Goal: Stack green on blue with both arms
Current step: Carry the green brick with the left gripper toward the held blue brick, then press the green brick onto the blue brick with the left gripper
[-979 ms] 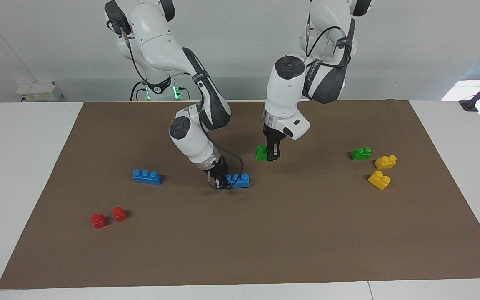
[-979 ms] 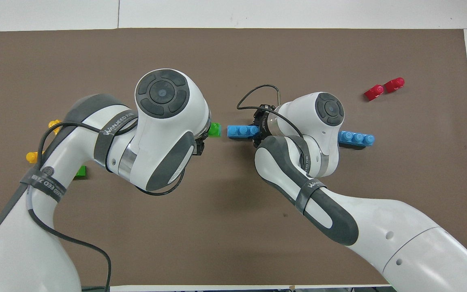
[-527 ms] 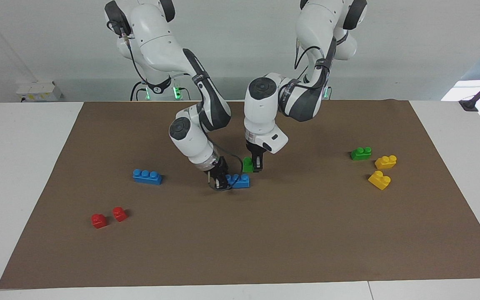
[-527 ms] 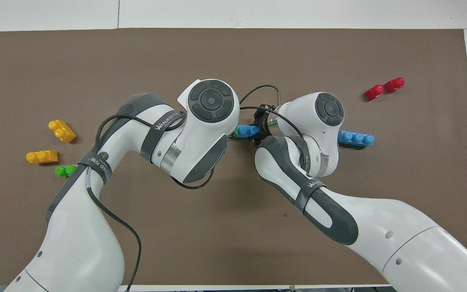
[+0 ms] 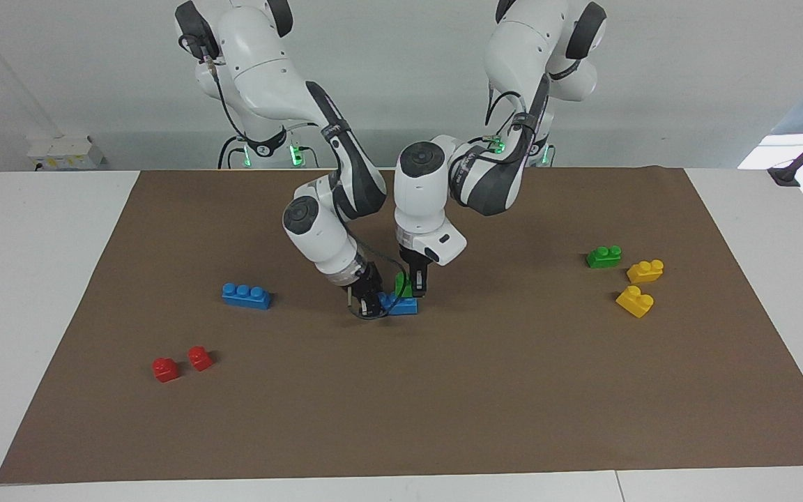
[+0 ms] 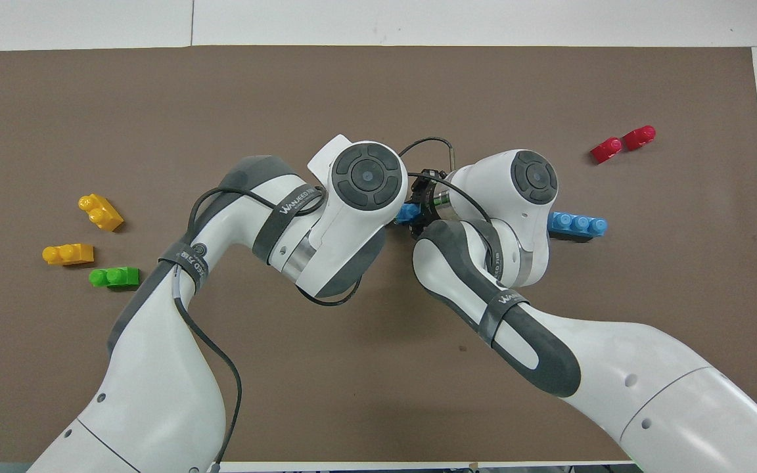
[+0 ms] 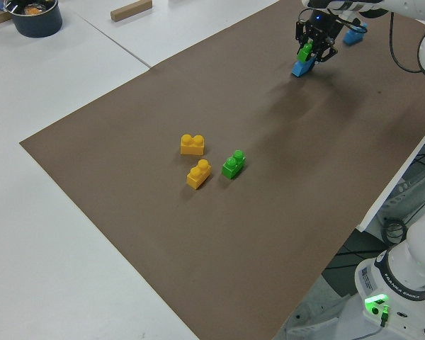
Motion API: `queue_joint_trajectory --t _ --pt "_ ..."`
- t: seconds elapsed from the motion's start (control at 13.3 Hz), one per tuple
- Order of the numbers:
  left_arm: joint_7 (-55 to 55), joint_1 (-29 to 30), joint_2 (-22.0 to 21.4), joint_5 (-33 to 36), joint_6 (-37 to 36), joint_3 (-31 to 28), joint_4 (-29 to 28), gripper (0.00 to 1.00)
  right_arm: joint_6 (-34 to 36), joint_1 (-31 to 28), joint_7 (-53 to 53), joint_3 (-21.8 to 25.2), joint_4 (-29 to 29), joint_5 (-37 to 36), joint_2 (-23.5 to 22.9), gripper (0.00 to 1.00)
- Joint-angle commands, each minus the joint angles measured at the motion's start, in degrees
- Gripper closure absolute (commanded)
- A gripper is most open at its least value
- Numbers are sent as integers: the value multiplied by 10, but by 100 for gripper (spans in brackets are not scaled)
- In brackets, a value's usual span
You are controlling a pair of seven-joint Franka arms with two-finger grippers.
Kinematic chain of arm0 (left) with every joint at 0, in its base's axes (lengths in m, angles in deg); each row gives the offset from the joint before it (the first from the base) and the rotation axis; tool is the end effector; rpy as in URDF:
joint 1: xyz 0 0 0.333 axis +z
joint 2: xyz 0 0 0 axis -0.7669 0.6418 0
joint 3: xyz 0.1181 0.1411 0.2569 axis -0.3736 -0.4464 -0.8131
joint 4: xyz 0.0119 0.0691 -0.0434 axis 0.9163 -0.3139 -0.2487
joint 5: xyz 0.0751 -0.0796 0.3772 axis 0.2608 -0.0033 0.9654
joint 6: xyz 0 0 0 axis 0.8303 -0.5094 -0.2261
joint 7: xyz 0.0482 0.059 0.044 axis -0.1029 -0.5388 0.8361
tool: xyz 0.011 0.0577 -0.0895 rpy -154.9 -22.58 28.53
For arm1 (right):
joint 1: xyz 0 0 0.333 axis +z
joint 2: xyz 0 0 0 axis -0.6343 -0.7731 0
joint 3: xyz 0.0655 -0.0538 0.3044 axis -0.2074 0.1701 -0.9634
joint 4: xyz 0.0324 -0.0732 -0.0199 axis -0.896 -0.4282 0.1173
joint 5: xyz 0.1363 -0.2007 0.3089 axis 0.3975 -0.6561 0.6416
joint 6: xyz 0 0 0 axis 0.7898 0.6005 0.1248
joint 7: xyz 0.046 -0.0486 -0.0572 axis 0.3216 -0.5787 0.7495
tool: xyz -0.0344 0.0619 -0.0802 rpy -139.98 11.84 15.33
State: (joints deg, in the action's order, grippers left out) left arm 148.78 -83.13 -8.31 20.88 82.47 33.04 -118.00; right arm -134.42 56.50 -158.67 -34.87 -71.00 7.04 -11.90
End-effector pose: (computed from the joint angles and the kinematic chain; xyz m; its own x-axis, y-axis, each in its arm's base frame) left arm 0.5374 -0.4376 0.3767 0.1109 0.9938 0.0123 0.9886 -0.1116 0.1009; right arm 0.5931 0.2789 0.2780 -0.0261 -0.9252 -0.3785 -0.9986 0.0414 -0.0325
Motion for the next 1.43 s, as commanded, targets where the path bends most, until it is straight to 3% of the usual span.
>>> queue_joint_trajectory --t 0.0,1.36 --pt "13 -15 11 21 5 -8 14 100 -26 0 -1 0 -14 11 -3 100" --pt "45 -28 22 52 37 -12 -2 100 -25 0 3 0 -16 10 -2 100"
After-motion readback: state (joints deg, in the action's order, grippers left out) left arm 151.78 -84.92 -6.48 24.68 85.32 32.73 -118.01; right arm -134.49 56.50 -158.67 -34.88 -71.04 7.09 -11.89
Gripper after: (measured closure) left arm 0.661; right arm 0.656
